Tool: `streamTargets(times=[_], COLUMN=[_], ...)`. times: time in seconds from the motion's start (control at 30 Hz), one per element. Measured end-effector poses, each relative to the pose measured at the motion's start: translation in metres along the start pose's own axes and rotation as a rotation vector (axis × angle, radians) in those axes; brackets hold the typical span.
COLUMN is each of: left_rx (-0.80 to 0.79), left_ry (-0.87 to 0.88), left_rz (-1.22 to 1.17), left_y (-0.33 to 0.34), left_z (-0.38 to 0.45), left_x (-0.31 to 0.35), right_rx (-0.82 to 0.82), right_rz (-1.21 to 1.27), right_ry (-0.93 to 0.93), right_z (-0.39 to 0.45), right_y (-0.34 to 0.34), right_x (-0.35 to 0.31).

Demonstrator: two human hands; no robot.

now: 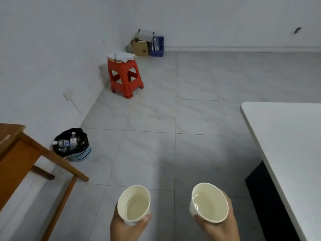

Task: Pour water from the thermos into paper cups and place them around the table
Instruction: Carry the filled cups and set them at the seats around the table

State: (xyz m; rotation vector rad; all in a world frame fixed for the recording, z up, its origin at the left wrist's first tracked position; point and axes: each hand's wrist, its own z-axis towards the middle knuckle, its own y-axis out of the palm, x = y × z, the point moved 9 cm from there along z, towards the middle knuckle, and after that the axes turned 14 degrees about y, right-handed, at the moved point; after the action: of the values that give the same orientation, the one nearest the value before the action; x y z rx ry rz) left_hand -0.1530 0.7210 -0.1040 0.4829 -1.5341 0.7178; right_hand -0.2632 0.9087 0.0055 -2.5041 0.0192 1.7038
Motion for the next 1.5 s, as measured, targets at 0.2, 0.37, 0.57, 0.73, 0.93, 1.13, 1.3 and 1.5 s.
streamTargets(times=[0.2, 0.37, 0.57, 0.73, 0.93, 1.13, 1.3, 1.5], left_rx=[-0.068, -0.149, -0.360, -0.463, -0.461, -0.493, -0.658, -0.873], left_ry=[0.068, 0.088, 0.185, 0.232, 0.234, 0.259, 0.277, 0.313], left_rz=[0.076, 0.063, 0.029, 0.036, 0.066, 0.094, 0.098, 0.023], left_y=[0.086, 0.192, 0.358, 0.483, 0.625, 0.784, 0.930, 1.102], left_z=[0.100, 0.198, 0.325, 0.404, 0.486, 0.551, 0.571, 0.570], left_x=[0.030, 0.040, 0.077, 0.101, 0.114, 0.158, 0.194, 0.209], right_rx=[0.039, 0.097, 0.198, 0.348, 0.459, 0.497, 0.569, 0.798], right_rz=[-0.055, 0.000, -0.028, -0.064, 0.012, 0.107, 0.139, 0.228], right_ry=[0.020, -0.011, -0.024, -0.022, -0.009, 0.013, -0.001, 0.042], right_z=[0.111, 0.220, 0.374, 0.482, 0.616, 0.749, 0.834, 0.907], right_y=[-0.080, -0.078, -0.084, -0.115, -0.165, -0.232, -0.296, -0.391], right_x=[0.007, -0.028, -0.091, -0.140, -0.170, -0.216, -0.252, -0.247])
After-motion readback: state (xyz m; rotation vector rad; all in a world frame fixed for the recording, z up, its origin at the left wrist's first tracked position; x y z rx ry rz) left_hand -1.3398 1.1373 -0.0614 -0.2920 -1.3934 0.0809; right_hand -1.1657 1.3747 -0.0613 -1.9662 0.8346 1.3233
